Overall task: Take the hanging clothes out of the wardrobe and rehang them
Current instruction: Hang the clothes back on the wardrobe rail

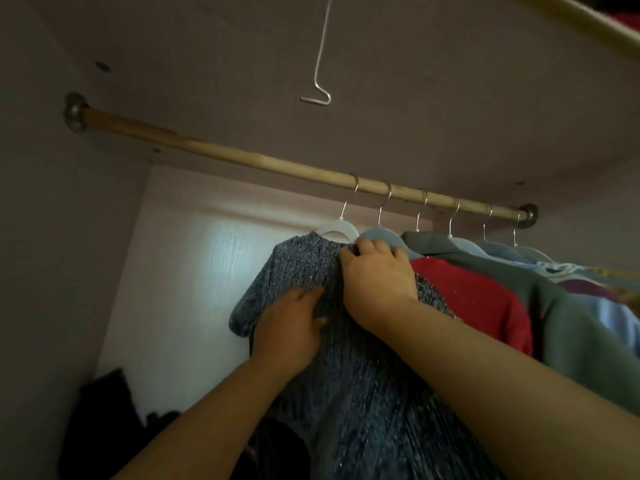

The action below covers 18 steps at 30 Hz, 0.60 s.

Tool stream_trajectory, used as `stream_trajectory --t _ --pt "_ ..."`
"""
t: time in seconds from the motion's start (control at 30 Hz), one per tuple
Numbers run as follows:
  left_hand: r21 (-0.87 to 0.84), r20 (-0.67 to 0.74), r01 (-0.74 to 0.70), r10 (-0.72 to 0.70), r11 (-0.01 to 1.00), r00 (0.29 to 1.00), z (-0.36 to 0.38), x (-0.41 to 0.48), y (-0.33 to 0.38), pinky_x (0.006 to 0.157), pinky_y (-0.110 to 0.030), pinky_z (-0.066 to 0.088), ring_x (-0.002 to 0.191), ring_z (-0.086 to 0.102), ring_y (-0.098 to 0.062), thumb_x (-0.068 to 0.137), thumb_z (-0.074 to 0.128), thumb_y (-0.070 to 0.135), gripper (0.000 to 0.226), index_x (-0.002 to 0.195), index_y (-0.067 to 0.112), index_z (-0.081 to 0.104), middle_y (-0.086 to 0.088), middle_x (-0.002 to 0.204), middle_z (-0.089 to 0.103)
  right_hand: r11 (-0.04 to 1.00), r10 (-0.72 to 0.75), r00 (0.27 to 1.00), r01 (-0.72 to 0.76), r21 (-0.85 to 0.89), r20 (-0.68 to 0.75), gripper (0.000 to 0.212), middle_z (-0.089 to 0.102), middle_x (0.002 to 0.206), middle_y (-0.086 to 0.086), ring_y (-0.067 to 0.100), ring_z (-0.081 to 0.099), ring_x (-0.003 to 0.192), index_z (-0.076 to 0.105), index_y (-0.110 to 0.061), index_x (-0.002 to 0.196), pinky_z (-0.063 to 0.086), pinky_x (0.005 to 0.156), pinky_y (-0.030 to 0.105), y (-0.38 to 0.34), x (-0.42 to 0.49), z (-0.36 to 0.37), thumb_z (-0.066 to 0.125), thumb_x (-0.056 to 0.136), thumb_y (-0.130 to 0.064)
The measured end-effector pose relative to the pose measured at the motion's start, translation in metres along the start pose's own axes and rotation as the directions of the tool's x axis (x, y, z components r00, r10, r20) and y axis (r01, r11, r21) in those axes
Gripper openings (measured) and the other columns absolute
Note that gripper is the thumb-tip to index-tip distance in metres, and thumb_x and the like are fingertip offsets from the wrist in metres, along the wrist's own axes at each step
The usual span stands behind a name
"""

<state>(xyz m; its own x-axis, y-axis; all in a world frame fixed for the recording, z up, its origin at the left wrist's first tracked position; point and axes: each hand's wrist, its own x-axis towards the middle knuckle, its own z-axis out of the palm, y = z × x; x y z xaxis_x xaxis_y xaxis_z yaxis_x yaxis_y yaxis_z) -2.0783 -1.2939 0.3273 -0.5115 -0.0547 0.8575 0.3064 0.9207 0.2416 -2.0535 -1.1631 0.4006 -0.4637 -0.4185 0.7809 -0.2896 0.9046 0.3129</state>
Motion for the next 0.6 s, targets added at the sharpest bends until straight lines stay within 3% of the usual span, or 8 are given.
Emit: stream_trajectory --t 0.1,0.17,0.47,0.53,0.6 --pt "0.06 0.034 0.036 -0.038 0.998 0.999 -0.011 -0.027 0.013 0.095 -0.033 0.043 0.119 0.047 -0.02 0.093 0.051 0.029 0.05 0.141 0.03 0.038 -0.001 0.135 0.048 0.996 -0.075 0.997 0.074 0.057 0.016 0.048 0.028 0.146 0.009 0.032 0.017 0.137 0.041 -0.017 0.137 0.007 0.113 0.048 -0.002 -0.04 0.0 0.048 0.091 -0.028" --pt "0.121 0.083 0.056 -0.066 0.991 0.994 -0.02 -0.05 0.025 0.094 -0.033 0.042 0.118 0.047 -0.021 0.093 0.05 0.03 0.049 0.14 0.031 0.037 -0.003 0.134 0.048 0.986 -0.126 0.99 0.118 0.117 0.062 0.045 0.028 0.145 0.007 0.029 0.017 0.137 0.04 -0.019 0.137 0.005 0.114 0.047 -0.004 -0.075 0.003 0.044 0.092 -0.025" --pt "0.307 0.371 0.123 -0.238 0.944 0.898 -0.049 -0.199 0.095 0.092 -0.032 0.044 0.112 0.049 -0.02 0.094 0.049 0.032 0.046 0.139 0.027 0.041 -0.005 0.127 0.049 0.945 -0.168 0.924 0.051 0.323 0.344 0.048 0.041 0.134 0.004 0.026 0.035 0.125 0.036 -0.023 0.139 0.027 0.104 0.035 0.011 -0.263 -0.007 0.045 0.092 -0.026" --pt "0.341 0.435 0.139 -0.287 0.93 0.853 -0.053 -0.24 0.116 0.095 -0.034 0.042 0.116 0.047 -0.022 0.093 0.049 0.033 0.05 0.141 0.027 0.037 -0.005 0.131 0.047 0.93 -0.169 0.908 0.018 0.367 0.384 0.045 0.045 0.129 0.005 0.027 0.041 0.121 0.042 -0.023 0.136 0.032 0.1 0.035 0.017 -0.31 -0.015 0.044 0.09 -0.021" --pt "0.383 0.483 0.131 -0.319 0.915 0.815 -0.057 -0.28 0.141 0.098 -0.034 0.04 0.12 0.045 -0.023 0.093 0.05 0.034 0.052 0.143 0.027 0.034 -0.005 0.135 0.044 0.926 -0.154 0.918 0.005 0.377 0.366 0.037 0.057 0.105 0.01 0.034 0.058 0.099 0.062 -0.017 0.112 0.045 0.084 0.042 0.02 -0.35 -0.026 0.05 0.077 -0.01"
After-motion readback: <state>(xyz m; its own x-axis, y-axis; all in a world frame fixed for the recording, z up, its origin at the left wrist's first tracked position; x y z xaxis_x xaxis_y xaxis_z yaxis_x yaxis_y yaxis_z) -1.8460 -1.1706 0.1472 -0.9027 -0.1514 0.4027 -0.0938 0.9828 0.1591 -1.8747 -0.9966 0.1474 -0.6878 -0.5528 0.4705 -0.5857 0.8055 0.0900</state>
